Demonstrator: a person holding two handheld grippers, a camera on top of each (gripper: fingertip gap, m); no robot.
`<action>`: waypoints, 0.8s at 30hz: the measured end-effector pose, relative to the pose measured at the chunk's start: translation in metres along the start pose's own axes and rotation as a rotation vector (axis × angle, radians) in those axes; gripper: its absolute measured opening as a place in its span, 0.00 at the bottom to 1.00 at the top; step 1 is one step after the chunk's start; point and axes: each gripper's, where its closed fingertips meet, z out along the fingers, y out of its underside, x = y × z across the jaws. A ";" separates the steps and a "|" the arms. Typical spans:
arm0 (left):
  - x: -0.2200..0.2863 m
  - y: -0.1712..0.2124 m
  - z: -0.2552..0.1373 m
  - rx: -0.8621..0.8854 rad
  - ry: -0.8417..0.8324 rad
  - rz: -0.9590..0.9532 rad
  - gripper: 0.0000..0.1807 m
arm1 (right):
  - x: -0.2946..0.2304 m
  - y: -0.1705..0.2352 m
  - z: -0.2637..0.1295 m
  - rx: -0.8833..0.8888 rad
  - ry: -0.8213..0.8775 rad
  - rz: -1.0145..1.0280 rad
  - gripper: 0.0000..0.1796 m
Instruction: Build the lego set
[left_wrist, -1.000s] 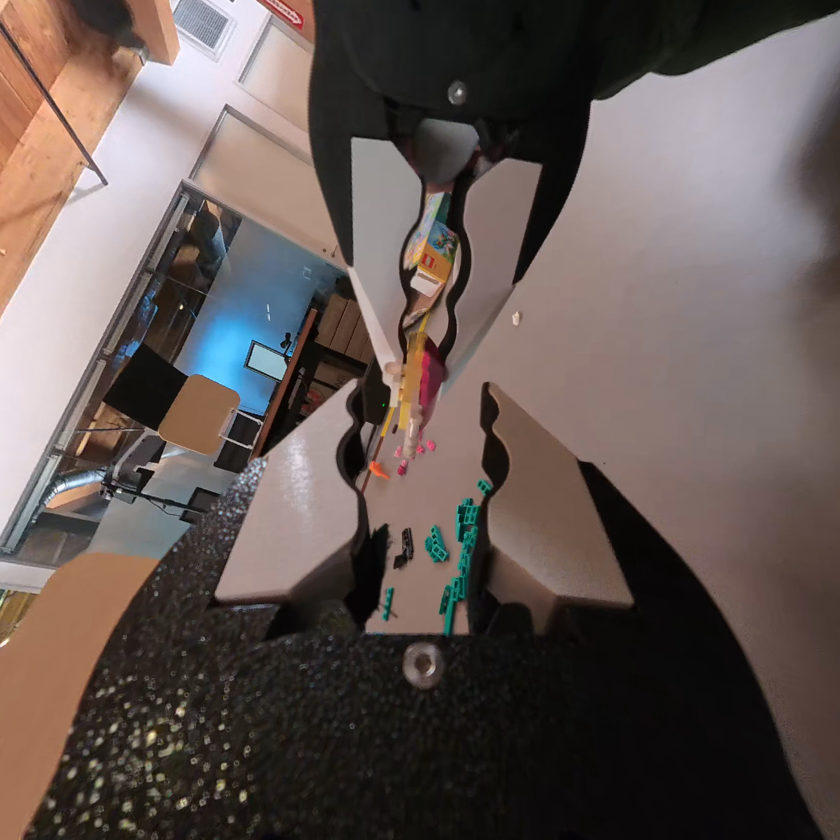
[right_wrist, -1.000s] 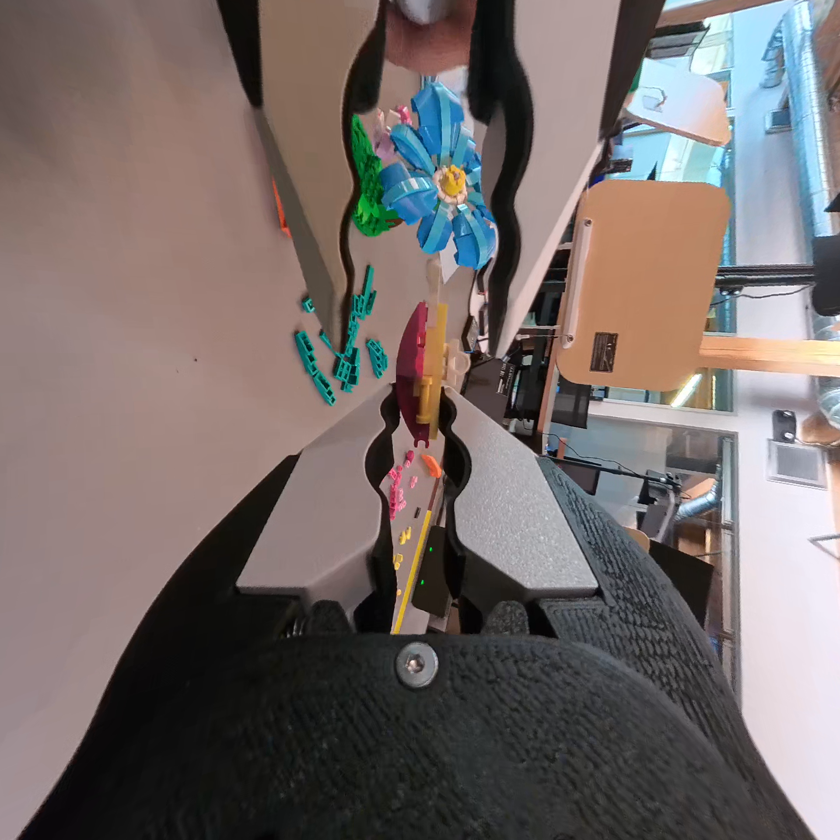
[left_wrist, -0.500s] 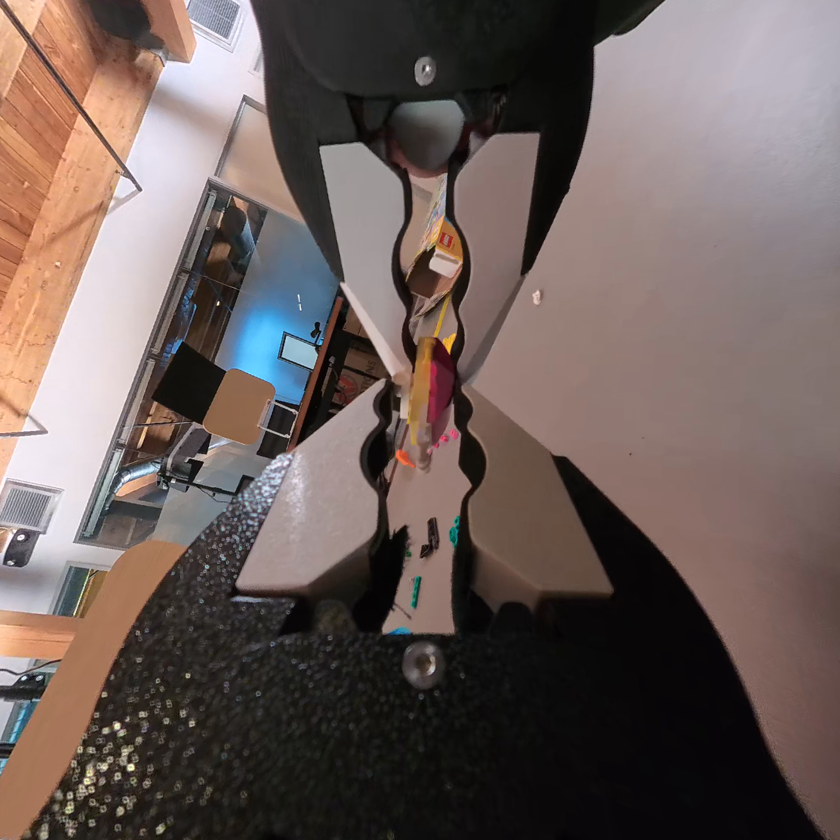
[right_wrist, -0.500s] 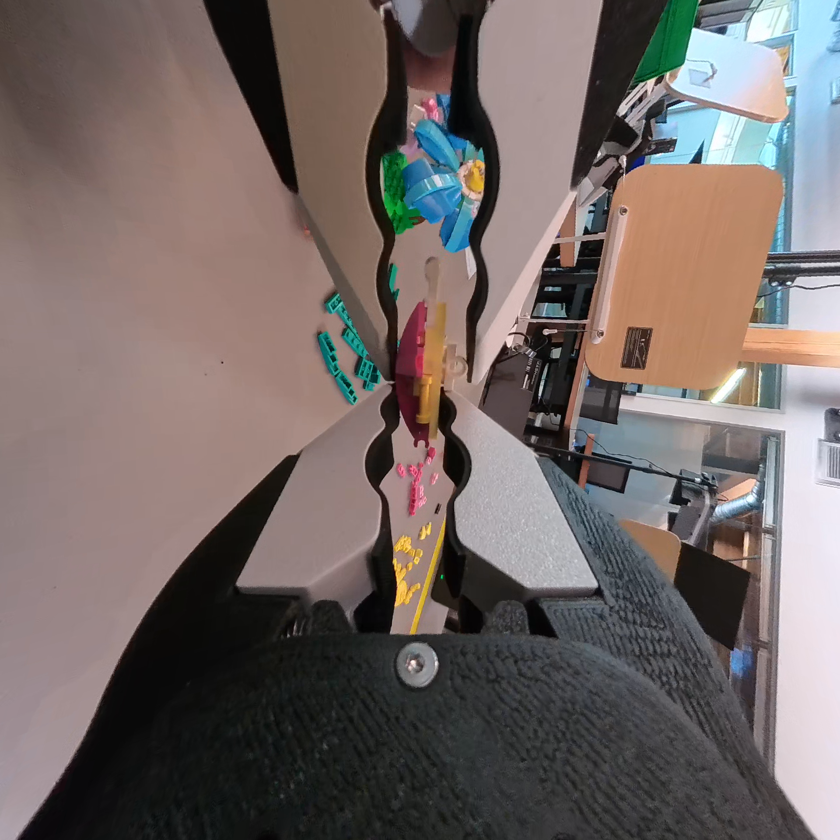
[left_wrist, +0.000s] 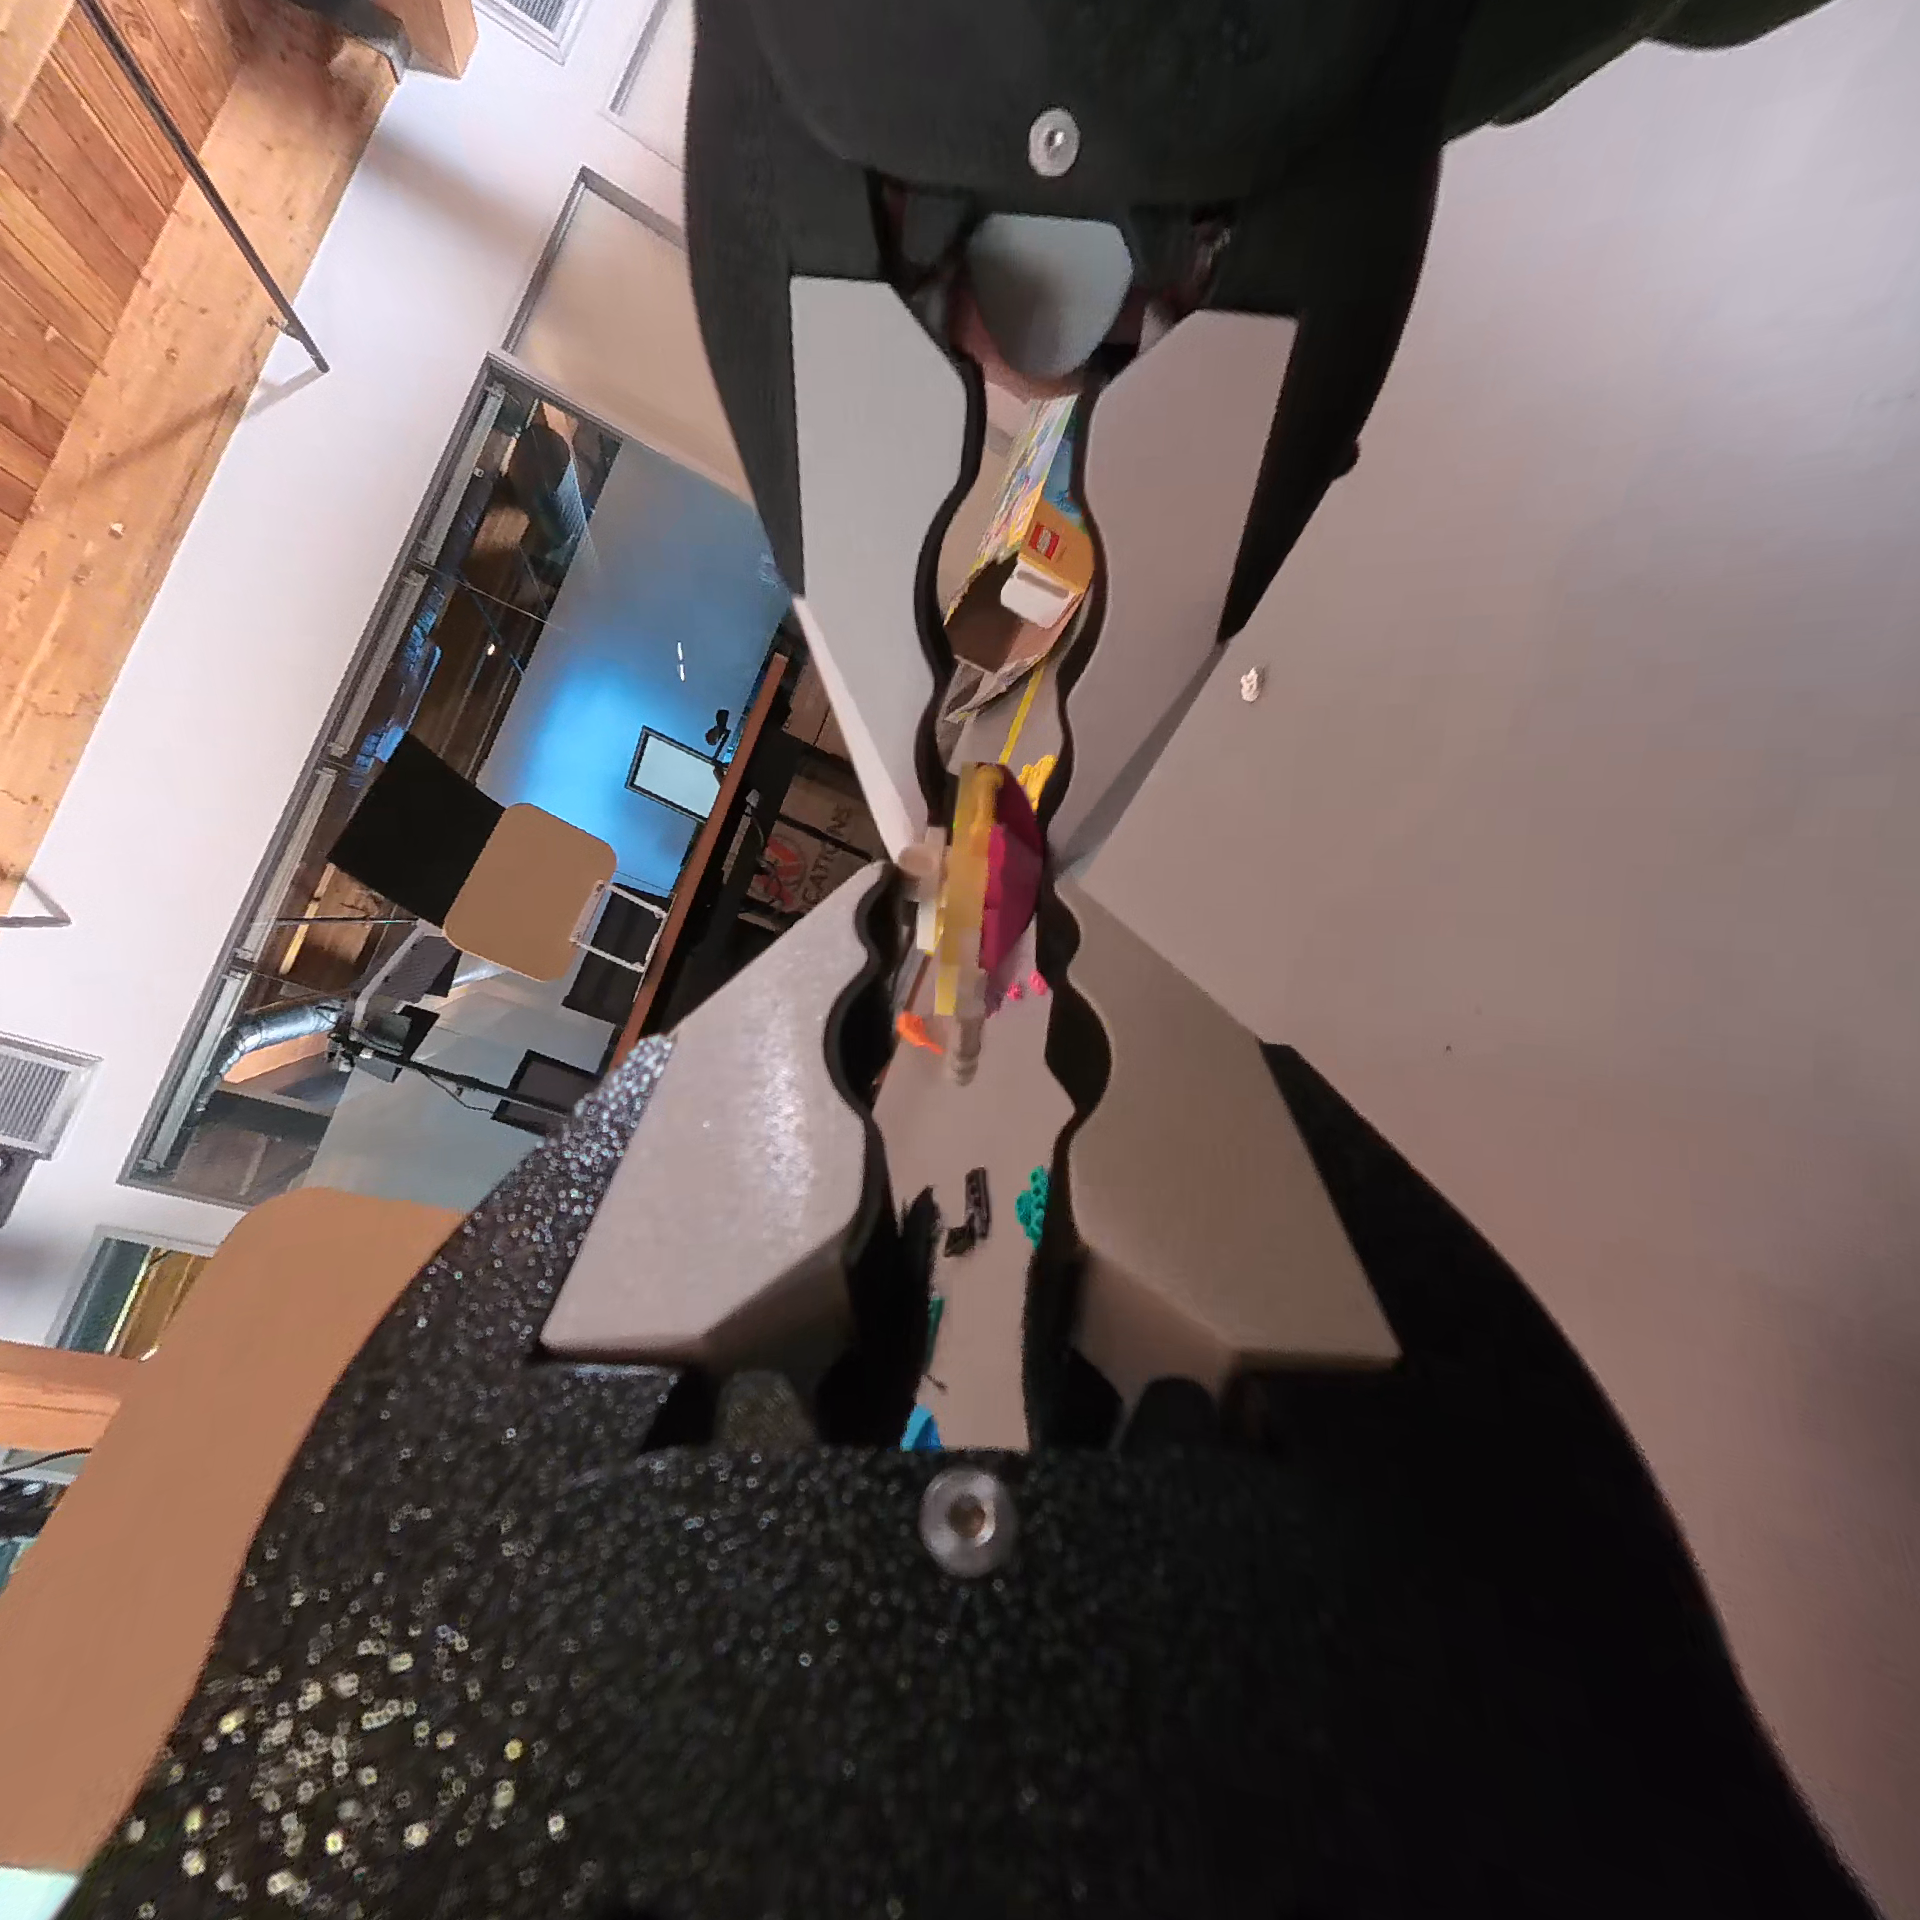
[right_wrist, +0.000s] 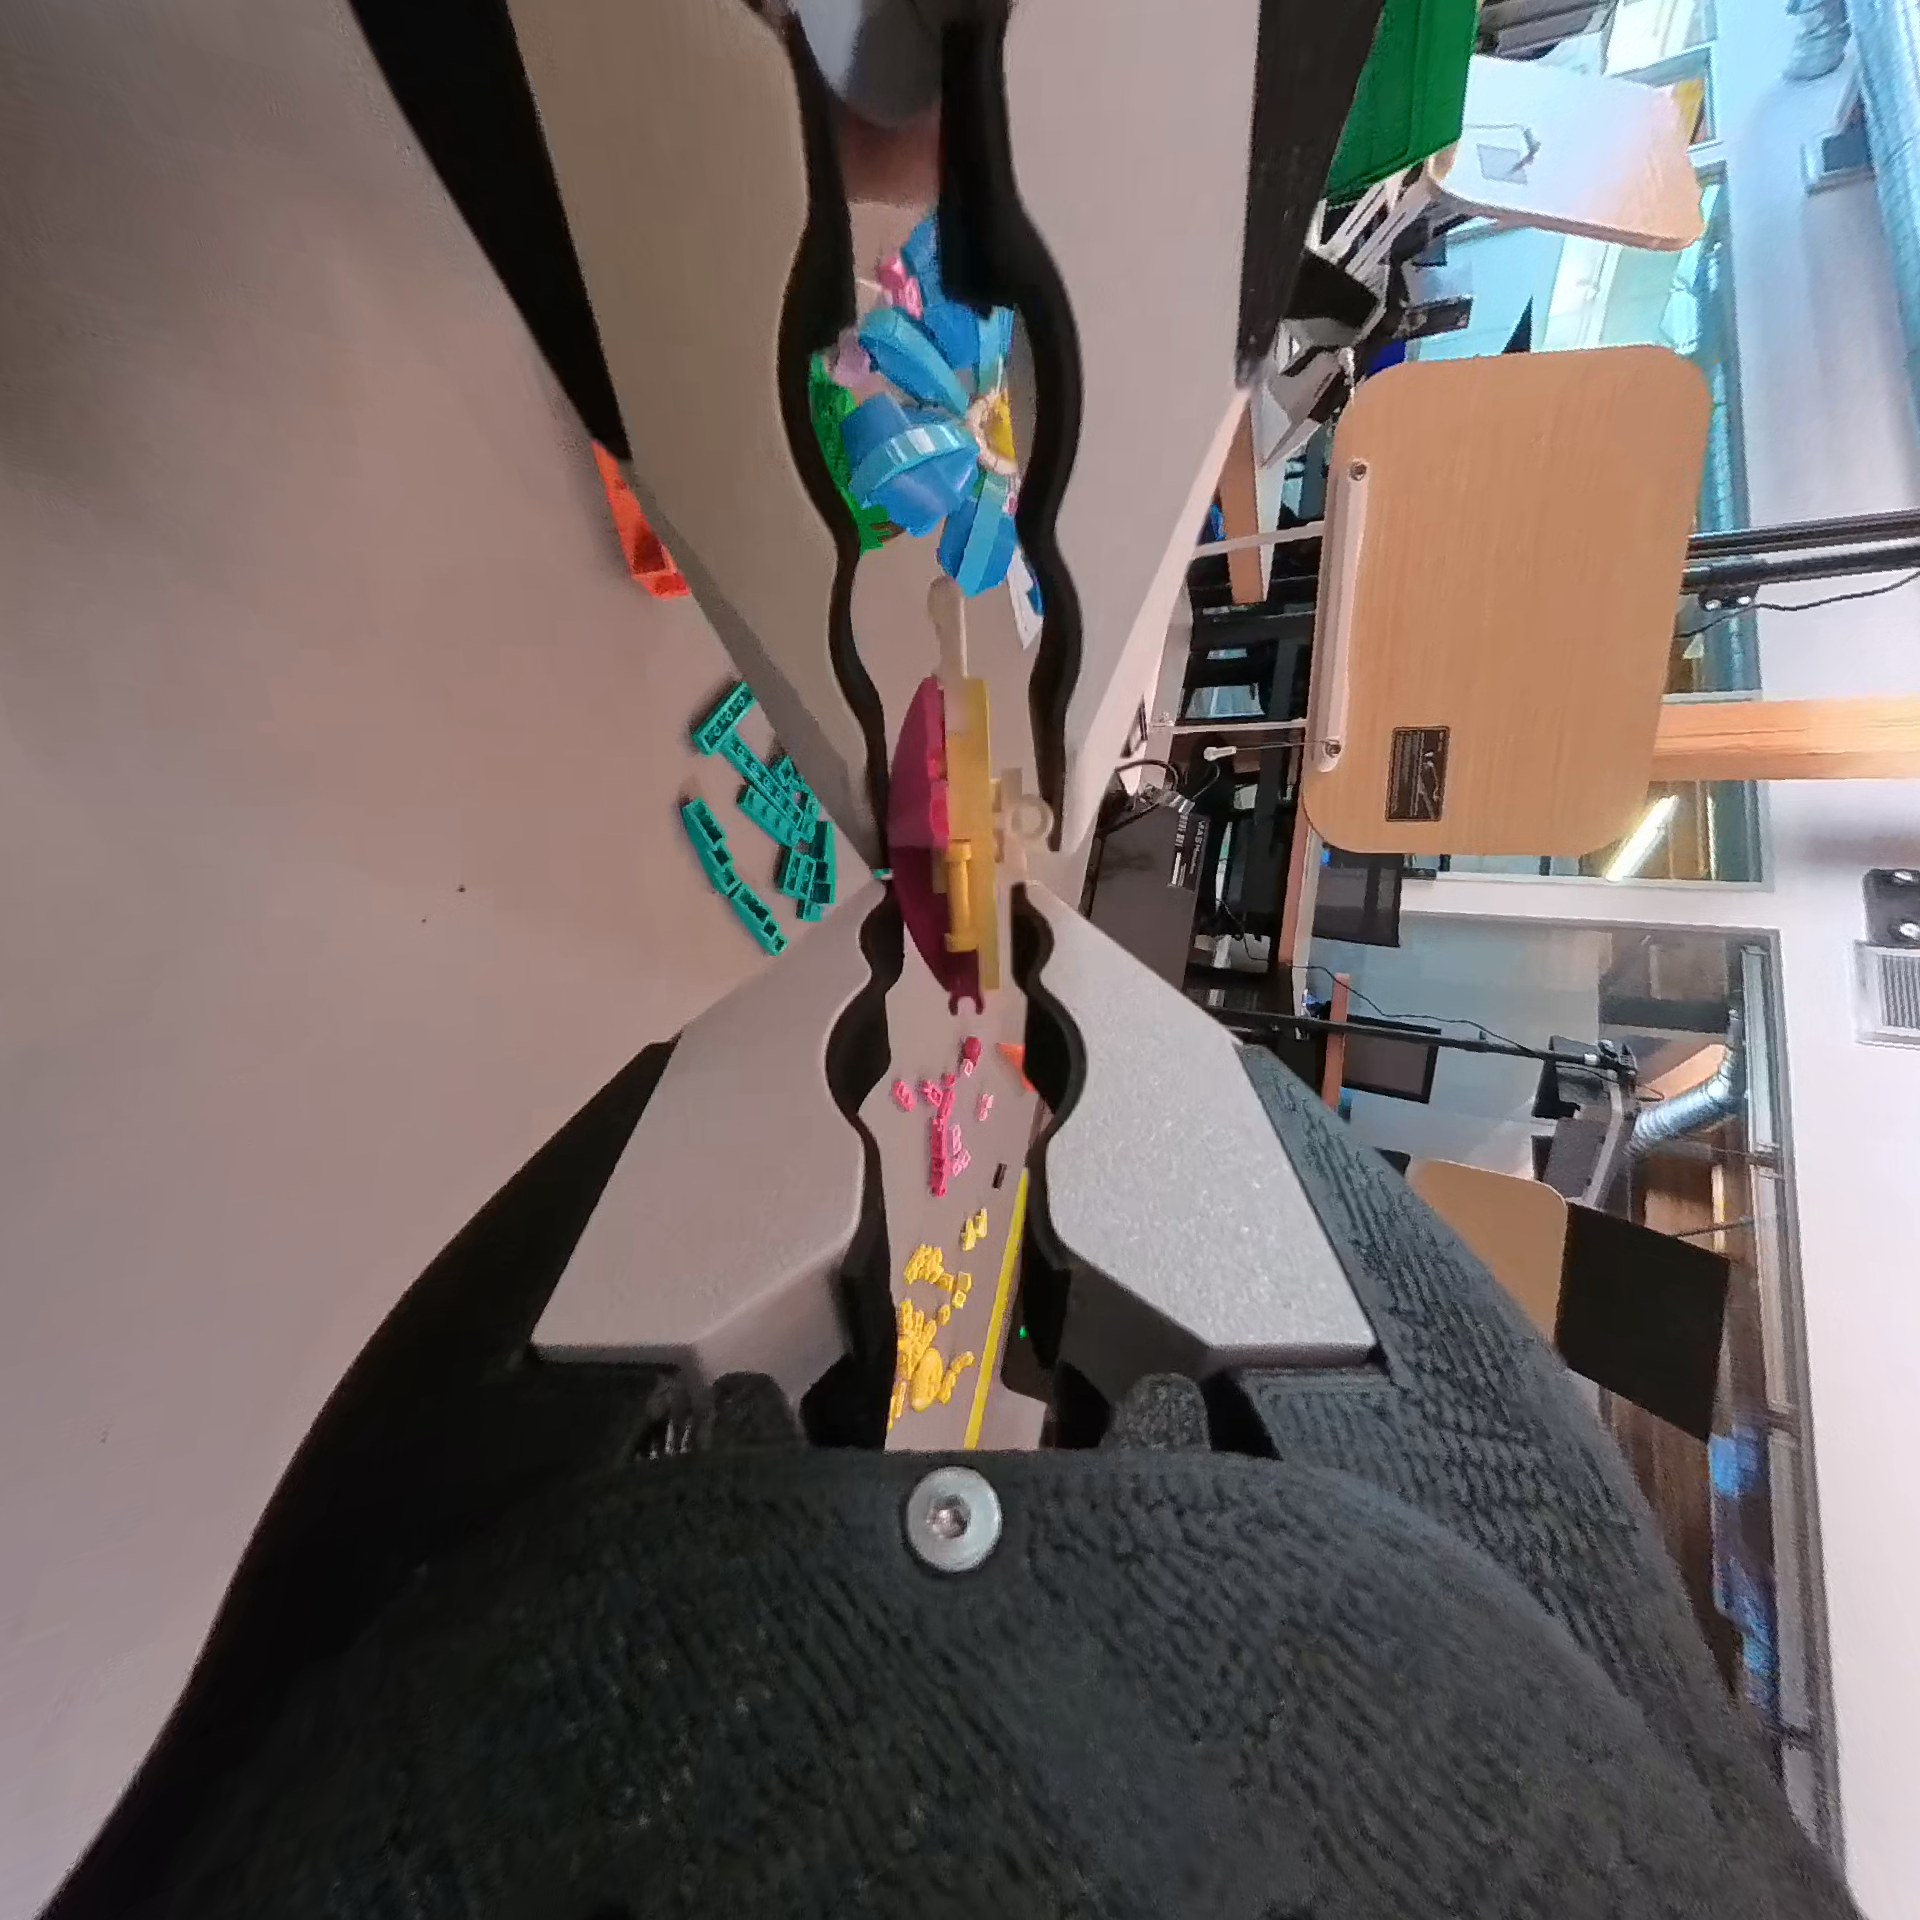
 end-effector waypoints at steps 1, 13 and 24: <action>-0.001 0.001 -0.001 0.006 0.001 -0.011 0.13 | 0.000 0.000 0.000 0.002 -0.003 -0.003 0.10; 0.005 0.002 -0.001 0.010 0.011 -0.037 0.14 | -0.008 0.001 0.000 -0.051 -0.082 0.057 0.08; 0.004 0.000 -0.002 0.012 0.006 -0.059 0.13 | -0.007 0.000 -0.003 -0.087 -0.064 0.011 0.07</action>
